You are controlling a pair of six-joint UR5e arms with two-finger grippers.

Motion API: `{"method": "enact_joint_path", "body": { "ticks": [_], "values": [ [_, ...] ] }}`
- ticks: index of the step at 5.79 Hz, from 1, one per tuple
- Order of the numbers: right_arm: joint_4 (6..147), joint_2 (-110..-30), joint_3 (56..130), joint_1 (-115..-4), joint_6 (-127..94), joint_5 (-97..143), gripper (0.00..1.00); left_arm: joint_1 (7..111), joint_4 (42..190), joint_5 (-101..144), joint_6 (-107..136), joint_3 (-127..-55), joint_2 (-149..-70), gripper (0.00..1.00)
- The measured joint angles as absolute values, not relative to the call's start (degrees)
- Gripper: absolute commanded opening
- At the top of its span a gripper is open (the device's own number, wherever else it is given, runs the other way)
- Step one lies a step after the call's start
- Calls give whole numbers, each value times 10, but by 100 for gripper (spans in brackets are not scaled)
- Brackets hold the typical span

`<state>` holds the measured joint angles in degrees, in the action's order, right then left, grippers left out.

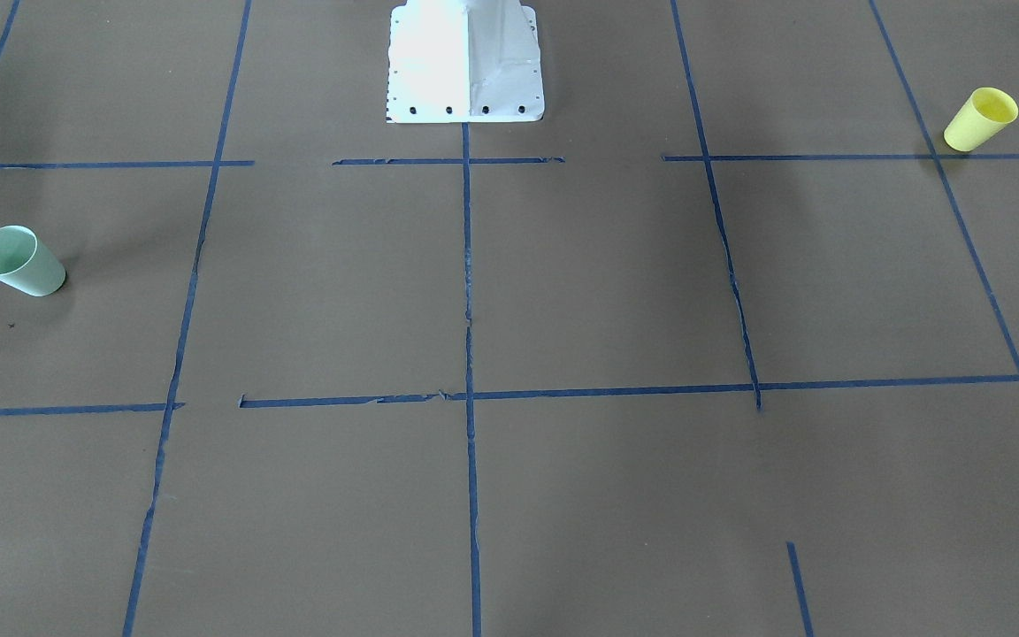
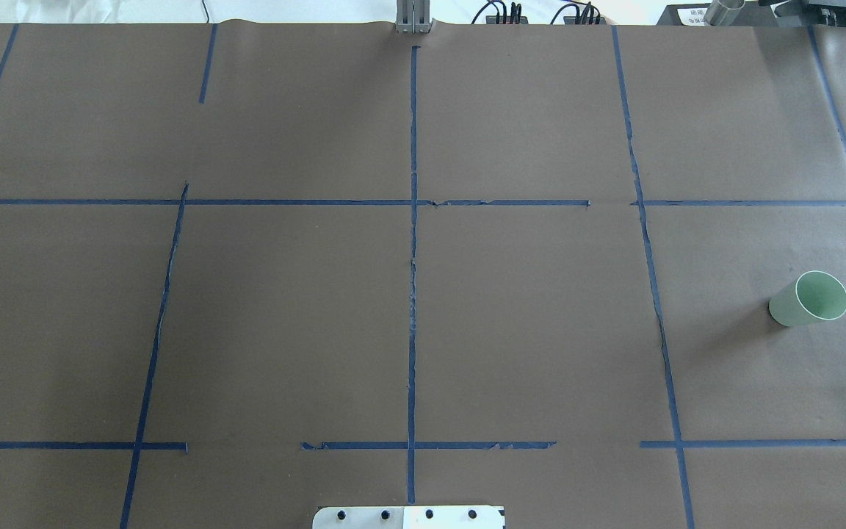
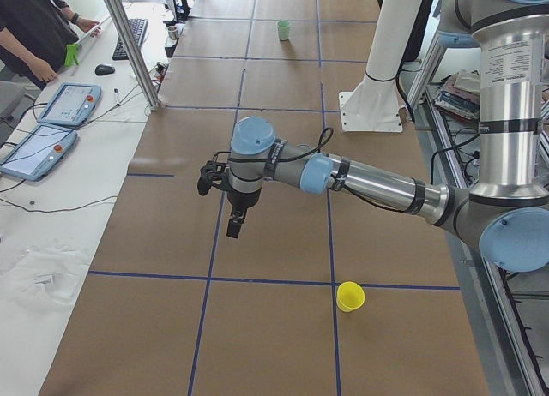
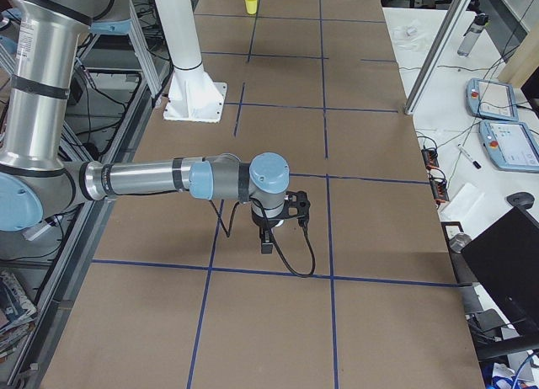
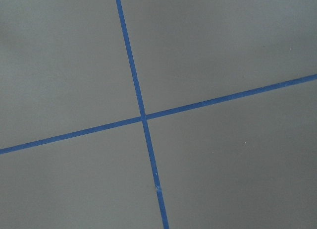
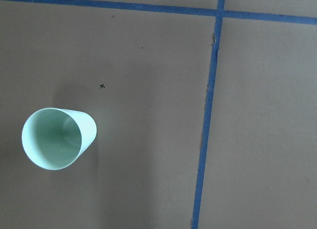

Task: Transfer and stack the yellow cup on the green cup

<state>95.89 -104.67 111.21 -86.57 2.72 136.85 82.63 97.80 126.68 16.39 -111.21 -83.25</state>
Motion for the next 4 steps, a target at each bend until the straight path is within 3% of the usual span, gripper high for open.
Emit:
{"method": "enact_joint_path", "body": {
  "ticks": [4],
  "values": [
    [959, -1046, 1112, -866, 27, 1369, 100, 600, 1150, 986, 613, -1141, -729, 100]
  ]
}}
